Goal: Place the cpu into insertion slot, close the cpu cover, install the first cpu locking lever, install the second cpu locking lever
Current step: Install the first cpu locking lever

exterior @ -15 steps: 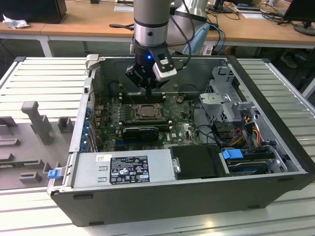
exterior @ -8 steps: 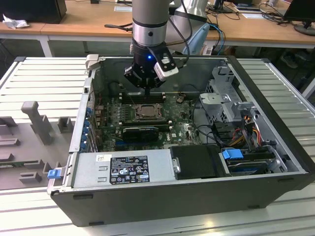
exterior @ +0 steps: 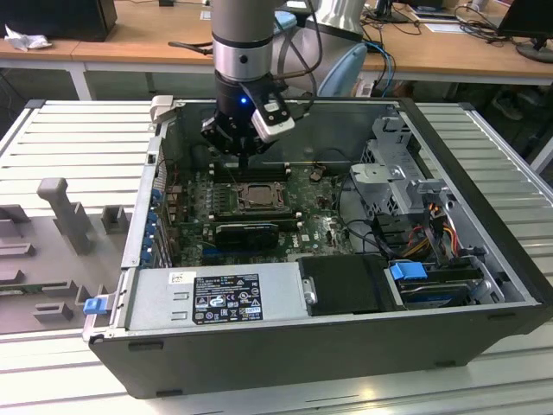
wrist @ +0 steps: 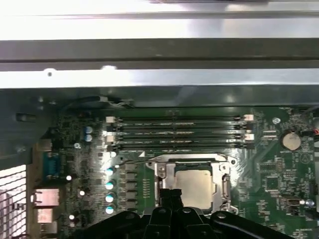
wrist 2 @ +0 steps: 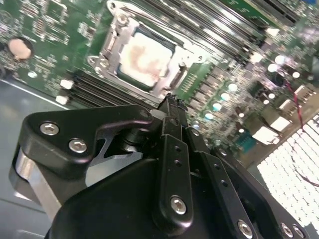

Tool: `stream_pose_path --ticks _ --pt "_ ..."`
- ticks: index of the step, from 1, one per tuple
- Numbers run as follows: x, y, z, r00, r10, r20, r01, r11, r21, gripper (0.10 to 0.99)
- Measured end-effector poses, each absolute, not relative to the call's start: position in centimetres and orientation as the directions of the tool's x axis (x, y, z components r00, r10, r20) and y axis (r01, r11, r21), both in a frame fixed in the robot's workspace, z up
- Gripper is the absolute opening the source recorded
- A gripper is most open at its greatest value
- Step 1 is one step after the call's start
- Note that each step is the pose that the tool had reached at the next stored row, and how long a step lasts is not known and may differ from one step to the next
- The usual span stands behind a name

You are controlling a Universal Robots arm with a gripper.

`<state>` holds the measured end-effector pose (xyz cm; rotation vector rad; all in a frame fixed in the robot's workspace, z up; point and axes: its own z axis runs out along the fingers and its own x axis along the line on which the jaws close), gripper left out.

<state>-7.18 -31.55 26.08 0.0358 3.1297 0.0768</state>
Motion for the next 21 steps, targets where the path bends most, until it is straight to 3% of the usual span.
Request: stream_pose_path --ticks 10,21 --pt "-11.1 -31.4 25.8 -1.0 0.017 -0.01 0.016 0.999 0.05 0.106" --pt "-11.2 -29.2 25.7 -1.0 0.014 -0.01 0.014 0.999 0.05 0.106"
